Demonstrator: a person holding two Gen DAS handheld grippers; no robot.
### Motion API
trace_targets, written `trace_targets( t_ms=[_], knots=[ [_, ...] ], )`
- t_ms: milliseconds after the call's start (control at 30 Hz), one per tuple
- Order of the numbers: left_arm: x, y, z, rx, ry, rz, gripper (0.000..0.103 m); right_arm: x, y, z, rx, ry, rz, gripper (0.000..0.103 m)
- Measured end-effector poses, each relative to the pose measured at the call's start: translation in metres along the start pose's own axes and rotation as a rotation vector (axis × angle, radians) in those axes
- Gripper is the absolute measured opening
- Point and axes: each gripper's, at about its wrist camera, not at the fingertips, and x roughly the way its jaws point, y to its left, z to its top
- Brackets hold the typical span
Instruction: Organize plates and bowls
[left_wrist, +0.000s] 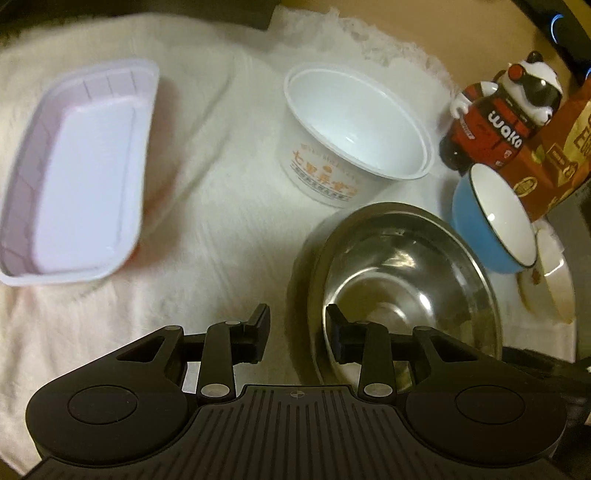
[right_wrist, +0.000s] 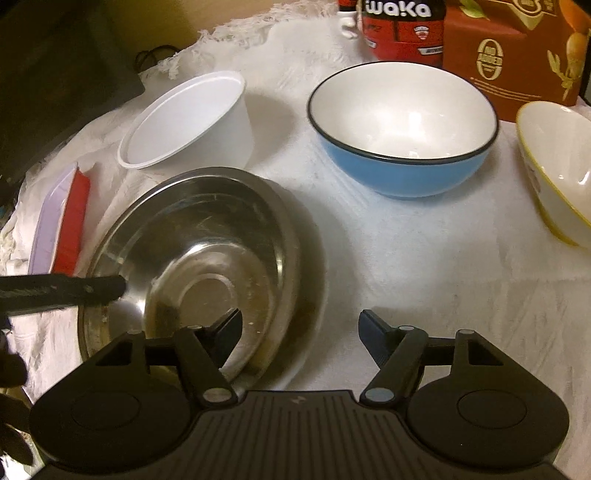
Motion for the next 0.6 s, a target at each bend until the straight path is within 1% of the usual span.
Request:
trace_targets(
  t_ms=[33, 67, 100, 200, 267, 433, 467, 500, 533, 600],
  knots=[
    [0.002, 0.001, 0.000, -0.007, 0.003, -0.023, 0.037, 0.000, 0.004, 0.000, -0.008, 0.003, 0.015, 0.063],
    [0.002, 0.002, 0.000, -0.010, 0.005, -0.042, 0.037, 0.001, 0.008, 0.000, -0.013, 0.006, 0.029, 0.062],
    [0.003, 0.002, 0.000, -0.010, 0.006, -0.048, 0.035, 0.001, 0.014, 0.000, -0.017, 0.009, 0.023, 0.064],
    [0.000, 0.001, 0.002, 0.009, 0.009, -0.043, 0.034, 0.005, 0.027, -0.001, -0.037, 0.010, -0.038, 0.065],
    [-0.007, 0.003, 0.005, 0.025, 0.001, -0.036, 0.034, 0.005, 0.030, -0.001, -0.034, 0.015, -0.044, 0.065],
    [-0.023, 0.011, 0.012, 0.044, -0.040, -0.007, 0.033, 0.002, 0.035, 0.001, -0.001, 0.030, 0.013, 0.065],
    [-0.024, 0.012, 0.014, 0.044, -0.044, -0.006, 0.026, 0.002, 0.040, 0.000, -0.009, 0.027, 0.017, 0.065],
    [-0.025, 0.015, 0.014, 0.038, -0.041, -0.023, 0.025, 0.002, 0.045, -0.001, -0.019, 0.023, 0.018, 0.065],
    [-0.026, 0.015, 0.015, 0.038, -0.037, -0.032, 0.025, 0.002, 0.051, -0.001, -0.032, 0.022, 0.021, 0.065],
    [-0.025, 0.012, 0.014, 0.061, -0.034, -0.023, 0.025, 0.006, 0.059, -0.003, -0.040, 0.039, 0.045, 0.065]
  ],
)
